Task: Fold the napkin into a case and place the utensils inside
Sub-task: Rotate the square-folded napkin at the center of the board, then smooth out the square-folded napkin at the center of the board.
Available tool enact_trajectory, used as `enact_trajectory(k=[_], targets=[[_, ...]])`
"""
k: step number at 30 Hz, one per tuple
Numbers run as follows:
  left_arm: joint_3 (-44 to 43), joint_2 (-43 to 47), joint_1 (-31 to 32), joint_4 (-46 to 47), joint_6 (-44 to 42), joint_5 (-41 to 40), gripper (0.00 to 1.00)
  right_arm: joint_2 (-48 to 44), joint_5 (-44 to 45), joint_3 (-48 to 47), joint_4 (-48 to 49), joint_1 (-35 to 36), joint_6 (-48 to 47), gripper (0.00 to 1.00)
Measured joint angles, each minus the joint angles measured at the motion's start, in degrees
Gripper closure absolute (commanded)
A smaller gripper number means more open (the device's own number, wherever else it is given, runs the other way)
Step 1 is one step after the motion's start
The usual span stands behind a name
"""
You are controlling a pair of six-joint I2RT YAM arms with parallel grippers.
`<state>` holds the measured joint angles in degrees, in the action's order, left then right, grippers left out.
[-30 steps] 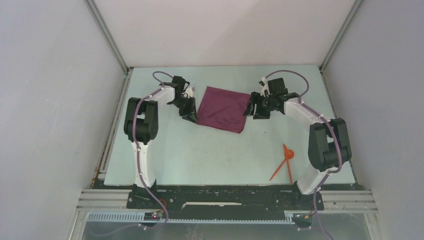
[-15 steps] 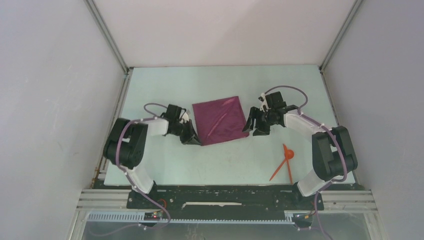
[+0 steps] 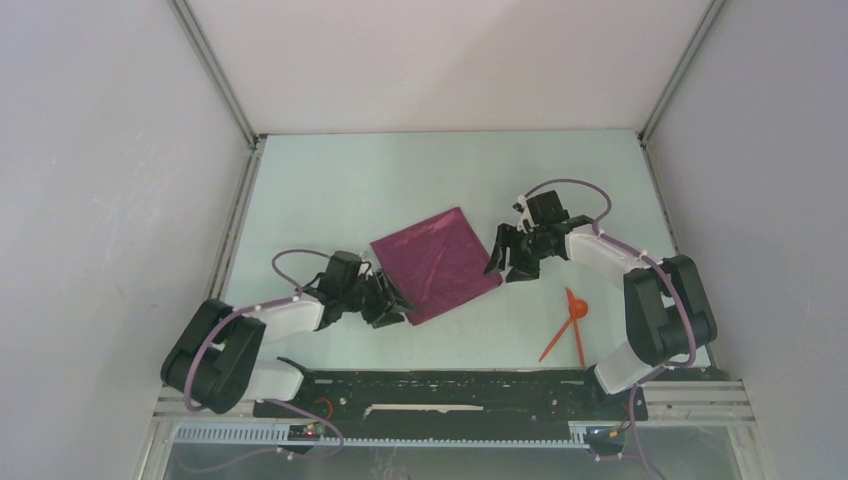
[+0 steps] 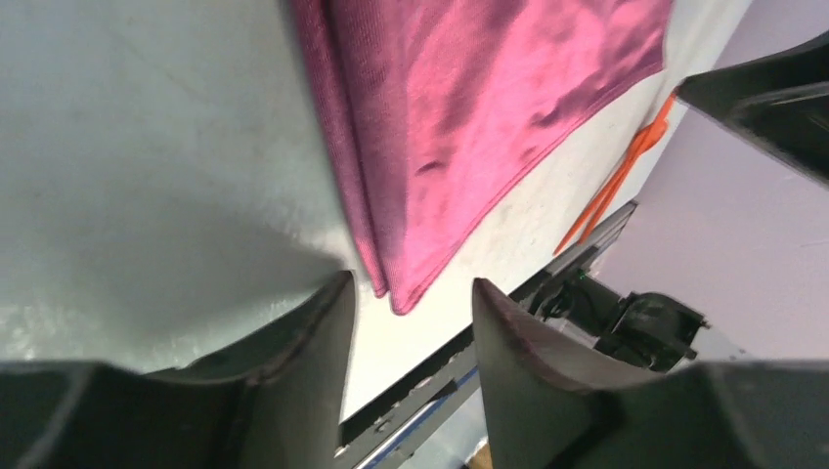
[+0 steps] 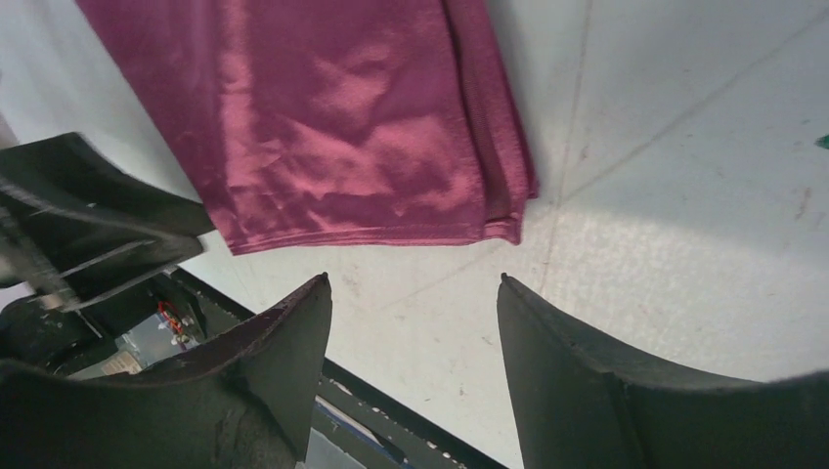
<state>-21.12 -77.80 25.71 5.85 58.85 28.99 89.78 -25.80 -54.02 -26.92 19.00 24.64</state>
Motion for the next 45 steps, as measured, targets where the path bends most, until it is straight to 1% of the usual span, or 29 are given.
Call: enact_trajectory(k=[2, 5, 8, 10, 12, 14, 17, 20, 22, 23, 25, 26, 27, 31, 34, 36, 38, 40, 42, 45], targets=[[-0.5, 3.4, -1.0, -2.5, -0.7, -1.1, 0.35, 0.8, 0.2, 0.0, -0.1, -0.6, -0.5, 0.27], [-2.2, 8.2, -4.5, -7.2, -2.6, -3.0, 0.33, 1.5, 0.7, 0.0, -0.1, -1.0, -1.7, 0.29], [-6.5, 9.3, -10.4, -10.9, -5.4, -4.3, 0.40, 3.0, 0.7, 0.0, 0.7, -1.4, -2.4, 0.36], [-11.0, 7.3, -13.5, -12.3, -7.1, -5.1, 0.45, 4.9, 0.6, 0.0, 1.4, -1.4, -2.6, 0.37], [-15.9, 3.4, -14.9, -12.6, -8.5, -5.5, 0.51, 6.7, 0.3, 0.0, 1.7, -1.5, -2.7, 0.39], [-20.6, -1.5, -15.2, -12.5, -9.7, -5.8, 0.54, 7.7, 0.0, 0.0, 2.1, -1.6, -2.7, 0.40], [-25.0, -7.6, -15.3, -12.6, -11.0, -6.3, 0.53, 7.9, -0.3, 0.0, 3.0, -1.7, -2.7, 0.40], [-28.0, -12.1, -15.5, -14.1, -12.4, -6.8, 0.47, 8.1, -0.7, 0.0, 3.9, -1.7, -2.7, 0.39], [-29.3, -13.9, -15.7, -15.3, -13.2, -7.8, 0.46, 8.3, -0.6, 0.0, 4.1, -1.8, -2.7, 0.39], [-29.8, -14.5, -15.9, -15.8, -13.6, -8.1, 0.48, 8.4, -0.6, 0.0, 4.0, -1.8, -2.9, 0.40], [-30.7, -15.4, -16.2, -16.5, -14.2, -8.8, 0.63, 8.5, -0.6, 0.0, 4.0, -1.8, -2.9, 0.42], [-31.0, -16.0, -16.3, -16.7, -14.5, -9.0, 0.66, 8.5, -0.6, 0.0, 4.0, -1.8, -2.9, 0.42], [-31.3, -16.5, -16.5, -16.7, -14.8, -9.0, 0.66, 8.5, -0.4, 0.0, 4.0, -1.8, -2.9, 0.42], [-31.4, -17.4, -16.5, -16.5, -14.9, -8.2, 0.57, 8.2, -0.2, 0.0, 4.0, -1.8, -2.8, 0.33], [-31.1, -16.4, -16.4, -16.7, -14.9, -8.5, 0.53, 6.4, -0.2, 0.0, 3.5, -1.8, -2.8, 0.31], [-30.4, -13.8, -16.0, -17.6, -15.0, -9.7, 0.53, 4.7, -0.5, -0.4, 2.9, -1.8, -2.8, 0.32], [-30.3, -10.8, -15.3, -18.1, -15.0, -10.4, 0.57, 3.7, -1.6, -1.2, 3.1, -1.8, -2.5, 0.32], [-30.7, -9.6, -14.6, -17.6, -14.9, -10.1, 0.59, 3.5, -3.5, -1.9, 4.3, -1.7, -1.9, 0.34], [-31.6, -10.9, -13.7, -16.5, -14.7, -8.7, 0.59, 4.2, -6.3, -2.5, 6.0, -1.5, -1.0, 0.34], [-32.4, -15.4, -12.8, -13.5, -13.7, -6.1, 0.58, 7.5, -11.0, -3.5, 9.7, -1.0, 0.4, 0.34]])
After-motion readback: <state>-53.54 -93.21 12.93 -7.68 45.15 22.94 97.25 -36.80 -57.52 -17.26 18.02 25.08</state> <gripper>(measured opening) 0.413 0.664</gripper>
